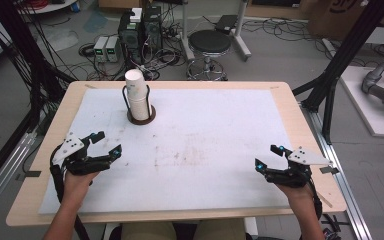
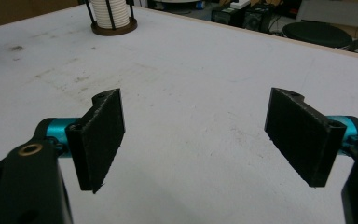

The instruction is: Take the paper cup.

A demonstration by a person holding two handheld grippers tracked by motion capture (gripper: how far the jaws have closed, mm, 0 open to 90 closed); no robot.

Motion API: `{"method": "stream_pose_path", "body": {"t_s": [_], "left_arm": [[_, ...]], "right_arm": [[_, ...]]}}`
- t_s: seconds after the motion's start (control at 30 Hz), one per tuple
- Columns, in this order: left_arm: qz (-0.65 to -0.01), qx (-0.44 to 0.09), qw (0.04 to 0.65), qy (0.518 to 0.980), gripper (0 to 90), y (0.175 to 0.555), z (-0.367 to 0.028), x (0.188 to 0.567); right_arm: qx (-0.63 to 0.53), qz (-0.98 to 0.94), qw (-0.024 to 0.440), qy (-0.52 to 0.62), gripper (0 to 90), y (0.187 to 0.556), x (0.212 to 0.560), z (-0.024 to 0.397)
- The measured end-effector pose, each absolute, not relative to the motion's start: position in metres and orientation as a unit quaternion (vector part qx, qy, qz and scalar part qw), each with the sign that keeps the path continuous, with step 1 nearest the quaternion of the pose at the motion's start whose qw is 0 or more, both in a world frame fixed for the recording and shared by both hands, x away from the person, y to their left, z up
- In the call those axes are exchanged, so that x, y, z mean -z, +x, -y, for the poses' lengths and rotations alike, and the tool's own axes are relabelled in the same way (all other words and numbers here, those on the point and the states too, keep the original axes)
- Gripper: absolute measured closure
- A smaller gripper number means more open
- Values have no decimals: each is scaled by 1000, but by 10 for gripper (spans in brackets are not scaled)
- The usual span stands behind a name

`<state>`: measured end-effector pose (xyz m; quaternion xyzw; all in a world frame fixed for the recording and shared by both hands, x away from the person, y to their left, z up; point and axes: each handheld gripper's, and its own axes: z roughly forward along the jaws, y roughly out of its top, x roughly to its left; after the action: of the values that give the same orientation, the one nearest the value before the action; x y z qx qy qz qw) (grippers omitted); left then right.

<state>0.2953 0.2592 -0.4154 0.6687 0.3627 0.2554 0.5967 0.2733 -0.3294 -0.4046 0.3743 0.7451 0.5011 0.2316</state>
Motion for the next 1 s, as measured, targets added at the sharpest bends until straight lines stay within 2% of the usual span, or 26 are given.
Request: {"method": "stream_pose_path", "body": {"t_s": [0.6,1.0], "left_arm": [[-362,-238,603,670,154,305,-254,410],[-348,-228,601,683,153,330,-245,383]], "right_arm": [[-503,-745,231,372,204,273,403,329],[-503,-745,230,374,204,273,403,329]]}}
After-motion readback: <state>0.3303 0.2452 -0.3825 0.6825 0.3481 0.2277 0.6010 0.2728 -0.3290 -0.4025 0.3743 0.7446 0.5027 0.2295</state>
